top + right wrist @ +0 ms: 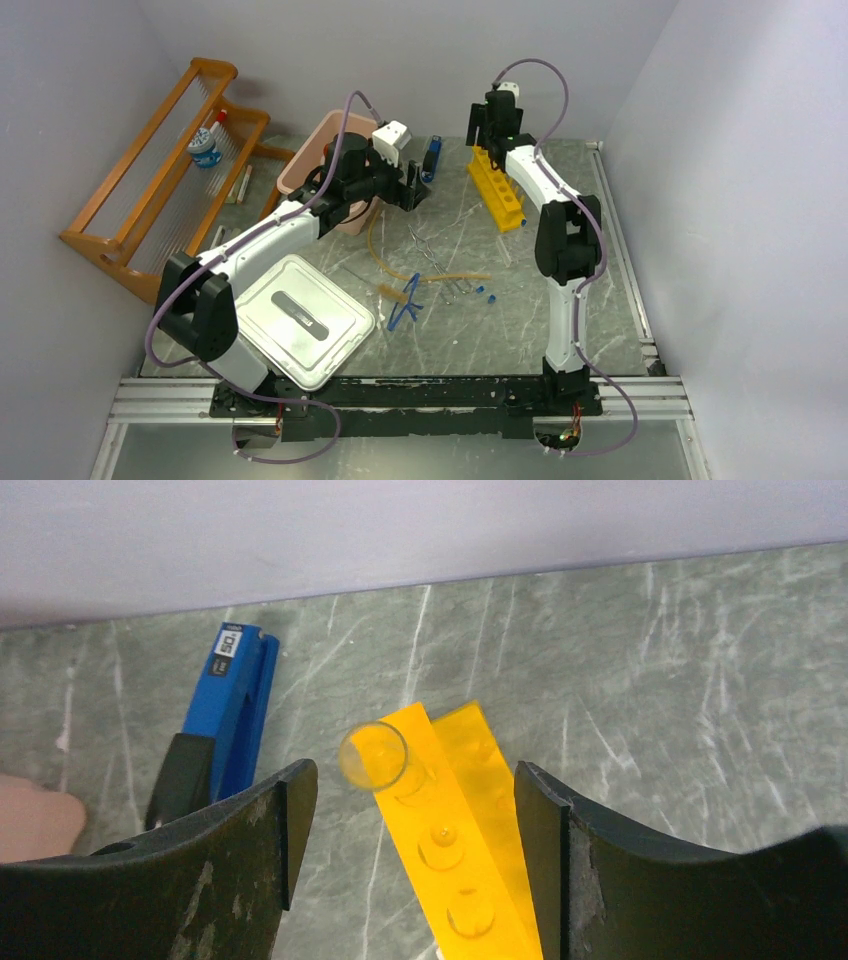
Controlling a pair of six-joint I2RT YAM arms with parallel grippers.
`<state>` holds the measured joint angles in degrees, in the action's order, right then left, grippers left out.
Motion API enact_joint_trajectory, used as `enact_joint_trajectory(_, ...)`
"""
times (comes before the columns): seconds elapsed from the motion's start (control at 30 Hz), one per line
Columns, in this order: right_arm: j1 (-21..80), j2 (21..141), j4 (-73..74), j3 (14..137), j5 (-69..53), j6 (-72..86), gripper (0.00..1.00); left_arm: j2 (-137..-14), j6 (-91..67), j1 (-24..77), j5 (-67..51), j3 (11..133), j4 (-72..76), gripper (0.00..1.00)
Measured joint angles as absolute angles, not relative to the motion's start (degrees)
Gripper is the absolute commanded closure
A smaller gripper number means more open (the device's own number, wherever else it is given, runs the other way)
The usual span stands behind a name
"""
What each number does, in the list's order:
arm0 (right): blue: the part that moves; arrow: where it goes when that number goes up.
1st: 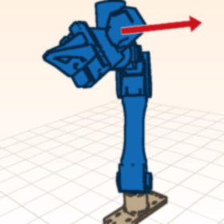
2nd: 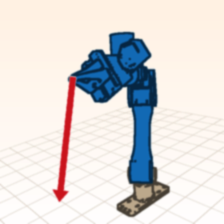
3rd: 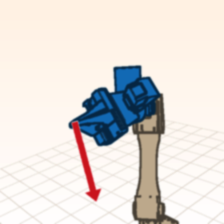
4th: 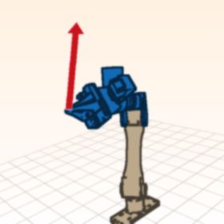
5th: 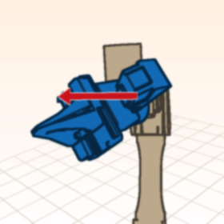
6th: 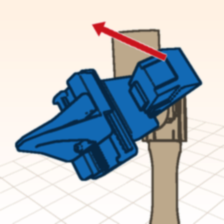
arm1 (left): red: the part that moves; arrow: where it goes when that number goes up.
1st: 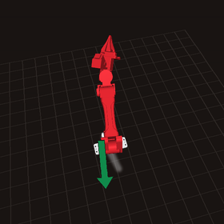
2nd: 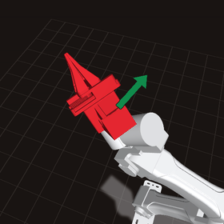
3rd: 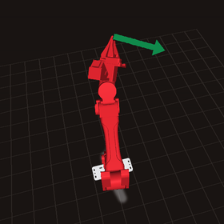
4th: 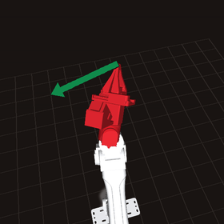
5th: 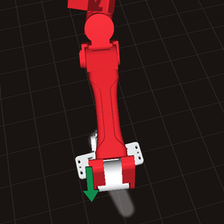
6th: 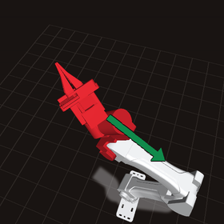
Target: Organize the chemistry lab equipment
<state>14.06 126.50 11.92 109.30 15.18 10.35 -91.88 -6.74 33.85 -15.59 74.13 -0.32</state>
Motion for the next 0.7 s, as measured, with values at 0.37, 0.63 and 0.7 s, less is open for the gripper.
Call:
enact_joint_trajectory(0.37,14.06,109.62,21.04,105.58,12.32,16.27,0.24,-85.34,-7.6,33.12,-13.1,71.94,-0.56,0.07)
enact_joint_trajectory(0.63,14.0,90.17,24.29,83.66,10.85,23.44,0.26,-82.06,-14.04,30.04,-13.96,68.16,0.21,0.07)
enact_joint_trajectory(0.7,14.0,85.8,27.2,77.82,10.48,24.67,0.29,-81.36,-15.44,29.36,-14.33,67.29,0.16,0.09)
